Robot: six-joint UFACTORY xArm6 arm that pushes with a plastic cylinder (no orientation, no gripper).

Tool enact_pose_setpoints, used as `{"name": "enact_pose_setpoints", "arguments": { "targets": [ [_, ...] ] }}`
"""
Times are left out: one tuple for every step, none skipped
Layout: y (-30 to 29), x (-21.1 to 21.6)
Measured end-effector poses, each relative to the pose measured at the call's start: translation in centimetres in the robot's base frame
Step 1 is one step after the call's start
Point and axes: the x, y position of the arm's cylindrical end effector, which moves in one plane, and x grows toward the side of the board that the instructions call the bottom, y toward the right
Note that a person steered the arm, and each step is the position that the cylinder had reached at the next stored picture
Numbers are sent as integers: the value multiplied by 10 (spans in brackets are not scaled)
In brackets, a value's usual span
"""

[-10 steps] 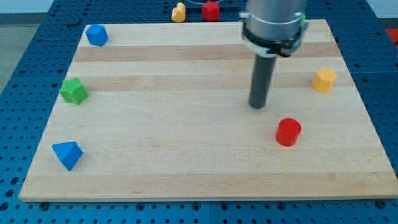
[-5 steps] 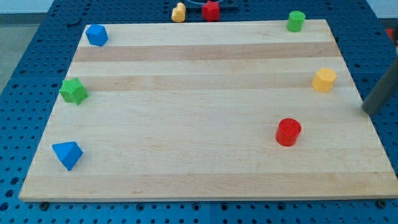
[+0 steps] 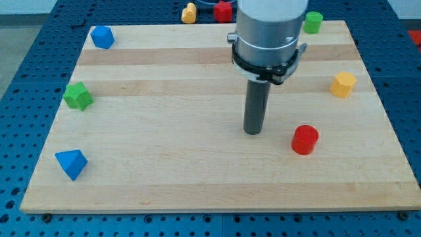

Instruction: Slide the red circle towards bottom center

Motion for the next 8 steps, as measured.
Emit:
{"name": "enact_pose_setpoints", "arguments": {
  "targets": [
    [14, -31],
    [66, -50],
    [125, -45],
    [154, -26],
    [151, 4],
    [126, 26],
    [81, 30],
    [37, 32]
  ]
}}
